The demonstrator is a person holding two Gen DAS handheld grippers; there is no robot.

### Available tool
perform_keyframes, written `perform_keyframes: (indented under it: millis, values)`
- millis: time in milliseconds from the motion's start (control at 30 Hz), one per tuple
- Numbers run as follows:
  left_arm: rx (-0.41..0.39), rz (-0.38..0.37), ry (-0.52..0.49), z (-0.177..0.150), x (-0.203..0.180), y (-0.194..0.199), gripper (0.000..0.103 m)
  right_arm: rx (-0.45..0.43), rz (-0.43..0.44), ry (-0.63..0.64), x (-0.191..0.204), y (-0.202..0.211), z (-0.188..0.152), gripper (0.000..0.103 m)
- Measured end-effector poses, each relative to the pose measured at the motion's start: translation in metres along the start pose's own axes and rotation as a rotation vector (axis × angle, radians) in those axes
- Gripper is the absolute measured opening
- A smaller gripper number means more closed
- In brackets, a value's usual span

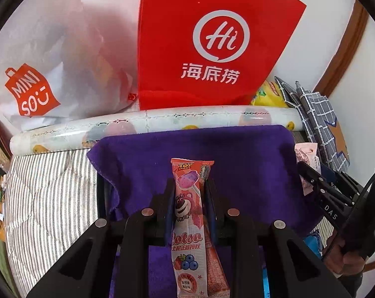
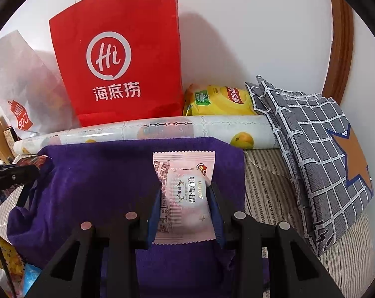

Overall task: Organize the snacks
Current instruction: 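Lower both snacks onto the purple towel and open both grippers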

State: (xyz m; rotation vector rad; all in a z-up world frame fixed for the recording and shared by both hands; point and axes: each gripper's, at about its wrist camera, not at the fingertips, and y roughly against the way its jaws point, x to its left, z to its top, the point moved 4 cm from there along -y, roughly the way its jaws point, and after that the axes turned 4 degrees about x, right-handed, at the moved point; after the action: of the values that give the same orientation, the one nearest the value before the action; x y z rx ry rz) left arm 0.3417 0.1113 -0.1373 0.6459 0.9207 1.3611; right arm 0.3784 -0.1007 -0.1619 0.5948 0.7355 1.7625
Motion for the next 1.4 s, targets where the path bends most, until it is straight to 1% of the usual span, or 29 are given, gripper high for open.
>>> perform_keyframes:
  millis: [167,333,533,800,967,1067,1267,1367,1400]
  values:
    - [0.005,0.004,0.014,0.000,0.003,0.001,0.023,0.032,0.005,0.007,0.002,-0.005,-0.001,0.034]
    - [0.011,0.018,0.016,0.000,0.005,-0.002,0.023,0.025,-0.006,0.033,0.006,-0.004,-0.002,0.034]
    - [0.040,0.032,0.018,-0.002,0.007,-0.013,0.023,0.020,-0.021,0.044,0.006,-0.004,-0.004,0.034]
    - [0.063,0.038,0.016,-0.004,0.005,-0.019,0.023,0.024,-0.015,0.047,0.006,-0.004,-0.005,0.035]
    - [0.071,0.050,0.002,-0.006,0.001,-0.022,0.023,0.023,-0.040,0.063,0.009,-0.006,-0.007,0.035]
    - [0.081,0.066,0.000,-0.007,0.001,-0.024,0.023,0.032,-0.023,0.065,0.010,-0.009,-0.008,0.035]
    - [0.092,0.061,0.005,-0.008,0.003,-0.026,0.023,0.025,-0.010,0.047,0.007,-0.007,-0.008,0.036]
    - [0.105,0.055,0.005,-0.009,0.001,-0.028,0.024,0.025,0.001,0.034,0.004,-0.006,-0.007,0.039]
    - [0.110,0.052,0.003,-0.009,0.001,-0.028,0.024,0.020,0.010,0.029,0.004,-0.004,-0.006,0.042]
